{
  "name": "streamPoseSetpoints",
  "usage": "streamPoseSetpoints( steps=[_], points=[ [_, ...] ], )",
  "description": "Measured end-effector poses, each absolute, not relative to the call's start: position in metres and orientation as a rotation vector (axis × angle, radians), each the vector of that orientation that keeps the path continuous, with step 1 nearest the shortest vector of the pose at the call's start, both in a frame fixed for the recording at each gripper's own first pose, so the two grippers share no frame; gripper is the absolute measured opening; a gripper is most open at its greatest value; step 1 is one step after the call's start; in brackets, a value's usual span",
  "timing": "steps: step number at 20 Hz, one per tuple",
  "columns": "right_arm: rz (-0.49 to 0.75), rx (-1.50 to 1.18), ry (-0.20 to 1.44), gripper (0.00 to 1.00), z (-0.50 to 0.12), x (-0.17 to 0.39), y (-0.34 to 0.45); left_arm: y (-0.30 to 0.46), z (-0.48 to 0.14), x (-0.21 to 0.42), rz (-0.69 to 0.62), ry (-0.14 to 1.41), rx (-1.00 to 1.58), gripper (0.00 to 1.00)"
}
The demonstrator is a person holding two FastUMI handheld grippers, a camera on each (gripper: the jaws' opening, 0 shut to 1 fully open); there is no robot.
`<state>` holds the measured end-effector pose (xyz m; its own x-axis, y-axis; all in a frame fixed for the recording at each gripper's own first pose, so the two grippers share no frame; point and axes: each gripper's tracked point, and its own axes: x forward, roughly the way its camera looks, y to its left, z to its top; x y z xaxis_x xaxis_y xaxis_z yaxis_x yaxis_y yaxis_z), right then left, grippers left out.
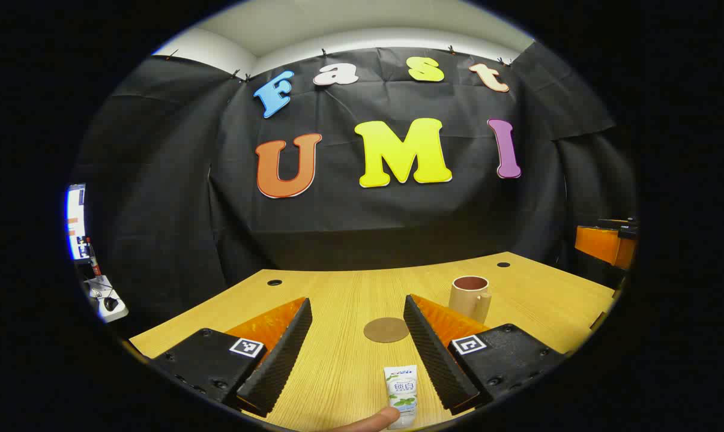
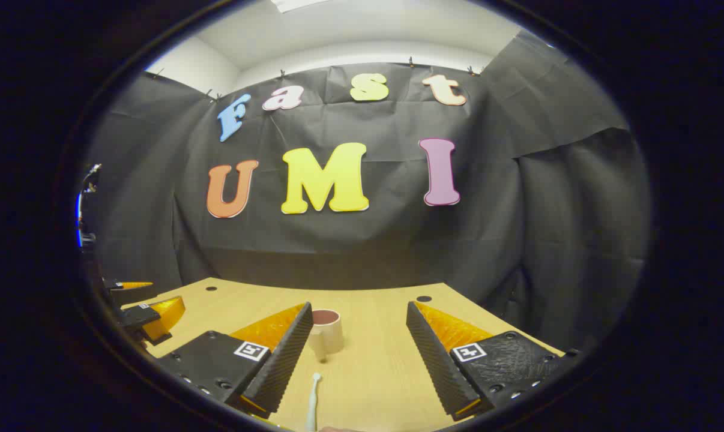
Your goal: Put the toothbrush and toothpaste on the desktop into the cup, then pick up the cup and place it on the coaster on the desktop.
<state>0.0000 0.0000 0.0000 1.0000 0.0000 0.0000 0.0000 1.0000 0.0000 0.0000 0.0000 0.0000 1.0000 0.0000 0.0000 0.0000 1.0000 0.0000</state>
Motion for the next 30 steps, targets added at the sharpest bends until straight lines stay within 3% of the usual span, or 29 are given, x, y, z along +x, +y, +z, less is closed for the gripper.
streamPoseSetpoints(
  steps=[9,22,30],
  points=[
    [-0.001,0.008,0.016,0.95,-0.001,0.002,-0.01,0.002,0.007,0.002,-0.02,0.02,-0.128,0.98],
    [0.022,-0.024,0.006,0.94,-0.01,0.002,0.03,0.027,0.004,-0.008,-0.014,0.003,-0.099,0.98],
    [0.03,-0.07,0.135,0.95,-0.056,0.009,0.032,0.012,0.002,-0.013,-0.036,-0.007,-0.093,0.98]
  ],
)
